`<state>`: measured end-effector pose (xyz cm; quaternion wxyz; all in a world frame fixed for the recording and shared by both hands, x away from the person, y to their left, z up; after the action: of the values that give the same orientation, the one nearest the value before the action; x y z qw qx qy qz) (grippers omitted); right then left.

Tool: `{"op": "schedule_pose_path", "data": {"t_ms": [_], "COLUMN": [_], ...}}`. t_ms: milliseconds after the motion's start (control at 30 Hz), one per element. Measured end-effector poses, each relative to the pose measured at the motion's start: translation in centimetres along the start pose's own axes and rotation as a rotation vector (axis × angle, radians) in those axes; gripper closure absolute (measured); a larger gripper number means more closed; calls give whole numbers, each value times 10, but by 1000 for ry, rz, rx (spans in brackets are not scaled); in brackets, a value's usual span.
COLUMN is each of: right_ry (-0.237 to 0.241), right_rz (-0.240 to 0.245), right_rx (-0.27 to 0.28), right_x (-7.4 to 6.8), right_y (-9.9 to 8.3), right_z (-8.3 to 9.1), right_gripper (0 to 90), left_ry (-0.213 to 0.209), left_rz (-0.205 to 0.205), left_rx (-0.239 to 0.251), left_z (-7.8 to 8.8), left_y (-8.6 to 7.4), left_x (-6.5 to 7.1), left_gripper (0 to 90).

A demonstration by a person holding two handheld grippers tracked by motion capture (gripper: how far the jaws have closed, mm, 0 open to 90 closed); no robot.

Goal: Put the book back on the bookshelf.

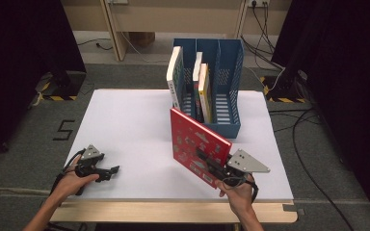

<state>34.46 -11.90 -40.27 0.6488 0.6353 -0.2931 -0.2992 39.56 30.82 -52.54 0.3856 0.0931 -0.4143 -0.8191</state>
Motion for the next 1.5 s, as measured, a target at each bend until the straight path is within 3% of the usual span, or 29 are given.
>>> {"op": "schedule_pose_path", "data": {"t_ms": [500,767,867,1200,1500], "right_ry": [-155,-246,-270,-333,-409], "right_rz": [52,55,57,51,44], "right_rx": [57,68,43,18,22], "right_x": [34,55,64,95,125], "right_y": [32,51,58,74,90], "right_z": [31,43,44,27,-3], "right_gripper": [797,797,797,797,798], "left_ry": [0,0,0,0,0], "left_rz": [-2,1,1,1,1], "left_rx": [-2,0,0,0,0], "left_z": [0,0,0,0,0], "left_y": [0,0,0,0,0], "left_x": [0,0,0,0,0], "left_gripper": [132,131,131,131,131]}}
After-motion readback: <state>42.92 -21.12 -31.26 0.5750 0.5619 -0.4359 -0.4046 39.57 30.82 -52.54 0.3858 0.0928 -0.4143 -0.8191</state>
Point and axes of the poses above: each handheld gripper's, and its own axes: z roughly backward along the jaws, y roughly out of its top, x roughly to its right, the point moved 3 cm from there along -z, roughly forward along the jaws, and after that the axes turned 12 degrees about -y, right-handed, at the moved point
